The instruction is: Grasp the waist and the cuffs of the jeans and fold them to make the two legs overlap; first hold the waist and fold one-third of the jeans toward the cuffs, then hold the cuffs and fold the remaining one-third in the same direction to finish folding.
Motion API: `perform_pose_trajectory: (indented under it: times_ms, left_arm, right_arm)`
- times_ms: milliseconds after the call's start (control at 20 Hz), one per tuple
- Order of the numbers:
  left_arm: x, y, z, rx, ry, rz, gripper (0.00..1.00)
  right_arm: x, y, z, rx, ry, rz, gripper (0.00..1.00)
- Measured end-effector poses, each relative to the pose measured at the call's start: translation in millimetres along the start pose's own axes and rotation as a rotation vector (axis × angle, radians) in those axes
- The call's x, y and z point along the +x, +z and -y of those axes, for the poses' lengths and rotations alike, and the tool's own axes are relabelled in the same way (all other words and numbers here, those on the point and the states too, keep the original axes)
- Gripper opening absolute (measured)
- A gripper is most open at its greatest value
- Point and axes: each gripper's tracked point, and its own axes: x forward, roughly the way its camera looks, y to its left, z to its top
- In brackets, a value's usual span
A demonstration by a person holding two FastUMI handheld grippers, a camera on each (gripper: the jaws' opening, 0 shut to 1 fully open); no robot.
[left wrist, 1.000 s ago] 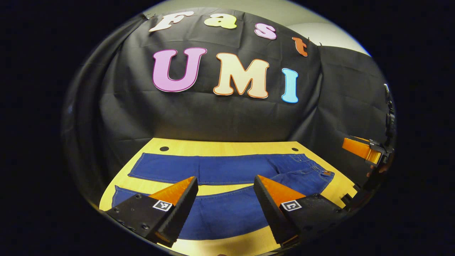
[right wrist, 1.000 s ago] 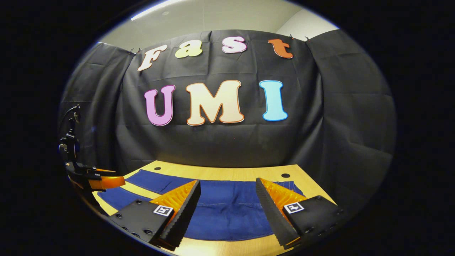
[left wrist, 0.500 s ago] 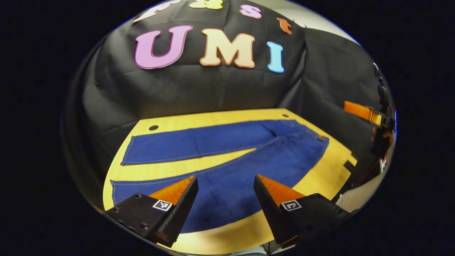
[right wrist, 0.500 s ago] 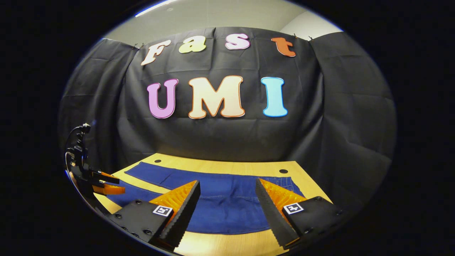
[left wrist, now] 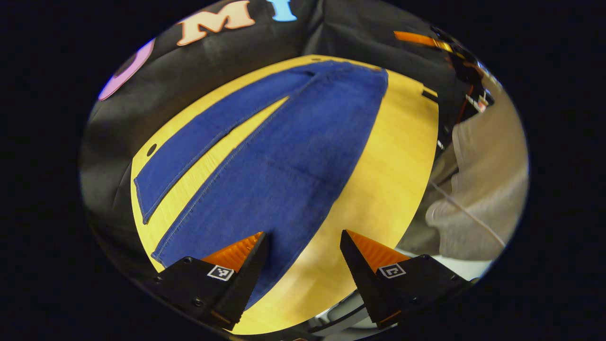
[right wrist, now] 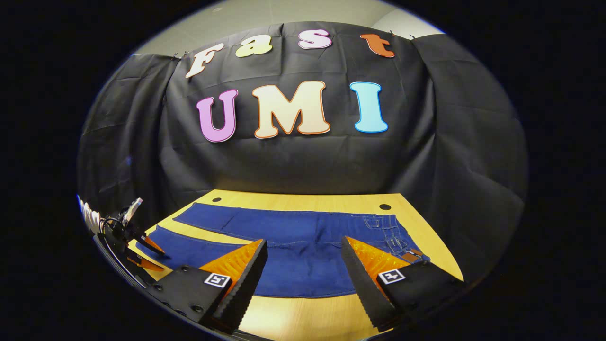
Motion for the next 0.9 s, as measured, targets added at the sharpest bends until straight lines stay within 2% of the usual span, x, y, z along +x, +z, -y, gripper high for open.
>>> perform_pose_trajectory:
  times_ms: [300, 350, 400, 650, 800, 900]
  left_arm:
    - [8, -24, -16, -0.007, -0.045, -0.086, 0.95]
    - [11, -25, -18, -0.003, -0.049, -0.096, 0.95]
    - [12, -27, -19, 0.002, -0.054, -0.114, 0.95]
    - [16, -27, -20, 0.033, -0.109, -0.179, 0.95]
    - [18, -26, -23, 0.037, -0.113, -0.228, 0.94]
    - [18, -26, -24, 0.051, -0.11, -0.243, 0.8]
  right_arm:
    - [-4, -15, 9, -0.01, -0.034, -0.036, 0.97]
    - [-5, -16, 10, -0.008, -0.036, -0.039, 0.95]
    - [-6, -17, 11, -0.004, -0.039, -0.043, 0.98]
    - [-3, -26, 18, 0.021, -0.059, -0.066, 0.95]
    - [1, -28, 18, 0.025, -0.055, -0.079, 0.97]
    - [4, -29, 16, 0.025, -0.047, -0.082, 0.97]
